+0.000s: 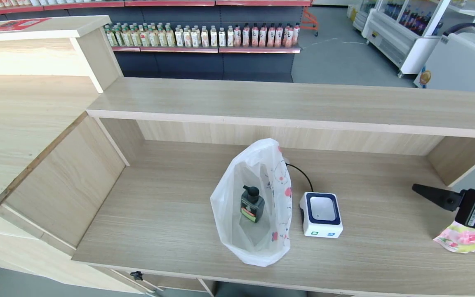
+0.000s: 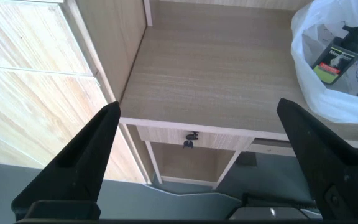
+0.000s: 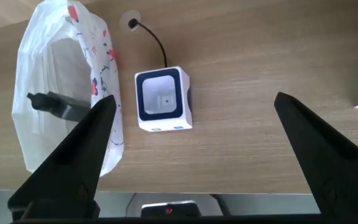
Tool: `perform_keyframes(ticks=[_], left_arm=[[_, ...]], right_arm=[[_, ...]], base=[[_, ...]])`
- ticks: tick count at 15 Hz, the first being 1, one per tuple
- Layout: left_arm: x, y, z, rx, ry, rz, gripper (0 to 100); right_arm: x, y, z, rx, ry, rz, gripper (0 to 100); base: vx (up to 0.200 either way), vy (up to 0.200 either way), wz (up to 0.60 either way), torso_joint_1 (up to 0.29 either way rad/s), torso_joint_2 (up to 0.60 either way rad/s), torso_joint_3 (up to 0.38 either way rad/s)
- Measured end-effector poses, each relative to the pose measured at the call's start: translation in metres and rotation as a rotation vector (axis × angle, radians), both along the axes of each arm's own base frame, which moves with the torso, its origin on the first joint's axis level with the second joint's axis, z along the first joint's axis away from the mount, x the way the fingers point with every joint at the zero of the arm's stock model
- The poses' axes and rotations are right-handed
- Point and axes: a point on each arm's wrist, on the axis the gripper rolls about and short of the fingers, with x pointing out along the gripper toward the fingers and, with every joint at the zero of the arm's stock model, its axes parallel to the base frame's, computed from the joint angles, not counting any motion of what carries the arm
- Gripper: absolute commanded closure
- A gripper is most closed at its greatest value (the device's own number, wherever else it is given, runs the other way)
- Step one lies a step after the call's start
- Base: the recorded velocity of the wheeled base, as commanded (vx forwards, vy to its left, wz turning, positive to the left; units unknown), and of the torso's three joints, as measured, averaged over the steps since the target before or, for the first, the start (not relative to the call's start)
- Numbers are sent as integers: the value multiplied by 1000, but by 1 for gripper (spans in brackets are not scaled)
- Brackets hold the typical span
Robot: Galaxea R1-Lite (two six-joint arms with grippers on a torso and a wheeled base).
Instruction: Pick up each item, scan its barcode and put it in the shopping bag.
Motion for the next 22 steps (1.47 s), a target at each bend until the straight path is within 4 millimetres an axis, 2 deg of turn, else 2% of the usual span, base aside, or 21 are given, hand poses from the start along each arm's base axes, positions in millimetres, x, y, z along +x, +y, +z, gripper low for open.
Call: perform_keyframes(ticks=[9,13,19,22], left_arm=[[0,0,0,3,0,-3,0],[0,0,0,1,0,-3,0],[0,0,0,7,0,-5,0],[0,0,0,7,0,-4,0]], right_arm=[[6,-2,6,18,-11,-15,0],[16,-8,9,33,-10,-52,0],[20,-12,7,38,6,-72,0],[30,-14,16,109,-16,-102,0]], base=[[-200,-200,0,1,1,5],[0,-100,0,2,2,5],[200,-200,0,4,-1,4],[200,-200,0,6,2,4]])
